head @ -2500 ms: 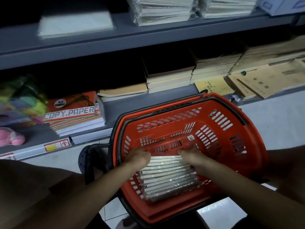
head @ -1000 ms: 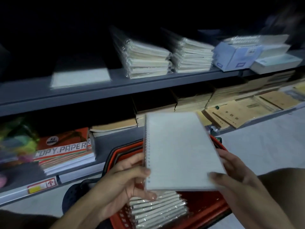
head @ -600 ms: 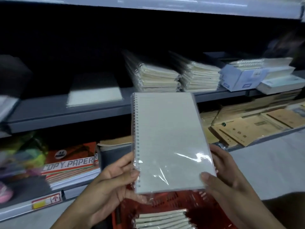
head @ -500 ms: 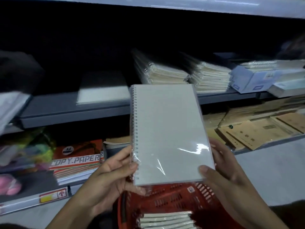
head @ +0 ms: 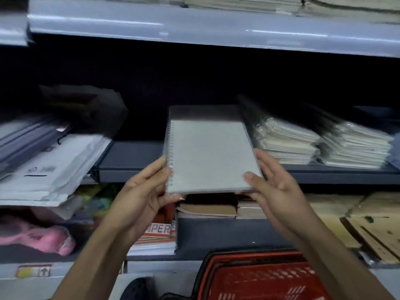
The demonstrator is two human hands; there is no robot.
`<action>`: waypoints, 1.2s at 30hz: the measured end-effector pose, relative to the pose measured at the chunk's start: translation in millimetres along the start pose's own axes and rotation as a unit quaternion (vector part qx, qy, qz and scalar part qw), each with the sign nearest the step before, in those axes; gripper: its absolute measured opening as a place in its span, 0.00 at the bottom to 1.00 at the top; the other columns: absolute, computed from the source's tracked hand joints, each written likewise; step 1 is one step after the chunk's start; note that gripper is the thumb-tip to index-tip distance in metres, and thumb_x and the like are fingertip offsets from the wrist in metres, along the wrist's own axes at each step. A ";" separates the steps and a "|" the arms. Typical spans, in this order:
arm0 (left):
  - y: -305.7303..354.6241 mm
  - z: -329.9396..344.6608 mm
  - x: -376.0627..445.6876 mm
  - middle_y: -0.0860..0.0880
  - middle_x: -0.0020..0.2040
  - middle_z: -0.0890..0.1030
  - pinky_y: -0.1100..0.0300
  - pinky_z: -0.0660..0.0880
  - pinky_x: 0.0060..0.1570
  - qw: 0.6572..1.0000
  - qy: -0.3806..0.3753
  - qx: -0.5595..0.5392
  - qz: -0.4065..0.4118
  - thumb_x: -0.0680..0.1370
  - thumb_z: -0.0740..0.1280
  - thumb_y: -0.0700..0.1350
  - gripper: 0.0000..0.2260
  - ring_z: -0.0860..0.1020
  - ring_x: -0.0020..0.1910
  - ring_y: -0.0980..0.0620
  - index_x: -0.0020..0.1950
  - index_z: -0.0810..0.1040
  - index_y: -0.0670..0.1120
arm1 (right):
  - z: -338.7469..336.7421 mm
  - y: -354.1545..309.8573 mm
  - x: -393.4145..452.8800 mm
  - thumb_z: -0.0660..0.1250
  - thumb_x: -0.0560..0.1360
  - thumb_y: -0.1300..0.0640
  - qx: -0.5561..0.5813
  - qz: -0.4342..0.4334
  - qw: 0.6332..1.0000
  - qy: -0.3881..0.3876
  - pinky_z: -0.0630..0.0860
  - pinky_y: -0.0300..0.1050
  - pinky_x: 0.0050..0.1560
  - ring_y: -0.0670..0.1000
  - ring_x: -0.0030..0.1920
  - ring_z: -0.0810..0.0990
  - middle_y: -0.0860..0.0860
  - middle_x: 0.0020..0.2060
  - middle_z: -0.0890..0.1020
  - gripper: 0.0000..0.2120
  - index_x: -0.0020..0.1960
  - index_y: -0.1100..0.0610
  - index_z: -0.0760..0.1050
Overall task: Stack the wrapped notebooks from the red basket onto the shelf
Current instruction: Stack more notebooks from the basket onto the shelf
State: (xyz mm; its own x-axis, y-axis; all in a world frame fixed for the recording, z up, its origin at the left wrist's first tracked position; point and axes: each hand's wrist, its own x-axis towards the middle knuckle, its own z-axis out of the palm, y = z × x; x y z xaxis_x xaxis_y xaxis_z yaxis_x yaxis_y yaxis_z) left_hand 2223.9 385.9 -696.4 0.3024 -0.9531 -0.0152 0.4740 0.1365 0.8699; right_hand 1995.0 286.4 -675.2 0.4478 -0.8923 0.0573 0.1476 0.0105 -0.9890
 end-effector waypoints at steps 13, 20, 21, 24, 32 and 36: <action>2.7 -8.9 42.7 0.50 0.52 0.87 0.64 0.80 0.52 0.960 0.157 0.224 0.059 0.70 0.78 0.40 0.24 0.86 0.47 0.54 0.65 0.78 0.46 | 0.6 31.3 53.3 0.79 0.68 0.61 -0.207 0.023 0.974 0.091 0.78 0.33 0.39 0.44 0.45 0.85 0.47 0.51 0.84 0.27 0.64 0.51 0.76; 4.0 -14.1 69.9 0.53 0.42 0.82 0.60 0.79 0.49 0.884 0.204 0.409 0.098 0.70 0.78 0.52 0.29 0.82 0.42 0.55 0.70 0.76 0.54 | 16.7 40.0 87.8 0.79 0.68 0.60 -0.217 -0.048 0.965 0.137 0.79 0.40 0.52 0.49 0.48 0.81 0.44 0.52 0.83 0.23 0.61 0.51 0.77; 2.1 -15.4 73.7 0.51 0.48 0.81 0.57 0.78 0.55 0.864 0.215 0.444 0.099 0.70 0.77 0.54 0.29 0.81 0.47 0.55 0.70 0.75 0.55 | 18.9 42.1 92.8 0.79 0.68 0.60 -0.226 -0.053 0.962 0.143 0.79 0.40 0.51 0.49 0.49 0.81 0.44 0.52 0.83 0.23 0.60 0.51 0.78; -4.7 -14.9 78.8 0.48 0.60 0.77 0.57 0.73 0.66 0.829 0.223 0.499 0.121 0.73 0.74 0.57 0.29 0.78 0.58 0.53 0.72 0.74 0.54 | 24.0 43.8 104.2 0.79 0.69 0.59 -0.255 -0.066 0.953 0.149 0.77 0.34 0.45 0.45 0.47 0.81 0.42 0.49 0.82 0.20 0.58 0.50 0.79; -7.4 -13.2 79.5 0.51 0.59 0.76 0.55 0.72 0.66 0.817 0.236 0.511 0.127 0.76 0.72 0.55 0.26 0.76 0.61 0.50 0.73 0.73 0.54 | 26.3 48.3 110.7 0.77 0.72 0.54 -0.279 -0.074 0.946 0.145 0.72 0.31 0.42 0.44 0.49 0.80 0.48 0.50 0.82 0.19 0.61 0.51 0.80; -9.7 -11.8 74.0 0.57 0.60 0.75 0.54 0.72 0.64 0.795 0.249 0.513 0.206 0.77 0.72 0.49 0.25 0.71 0.62 0.50 0.73 0.72 0.52 | 18.7 43.1 88.6 0.74 0.74 0.49 -0.267 -0.079 0.950 0.141 0.75 0.32 0.41 0.44 0.47 0.82 0.47 0.51 0.81 0.16 0.62 0.46 0.78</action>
State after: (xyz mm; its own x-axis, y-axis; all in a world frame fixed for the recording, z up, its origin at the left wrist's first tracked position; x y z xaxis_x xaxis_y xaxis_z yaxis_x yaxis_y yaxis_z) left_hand 2251.4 317.3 -711.7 0.6692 -0.6241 0.4034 -0.5962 -0.1268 0.7928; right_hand 2057.6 216.3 -710.2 0.1923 -0.9497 0.2473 -0.3093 -0.2978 -0.9031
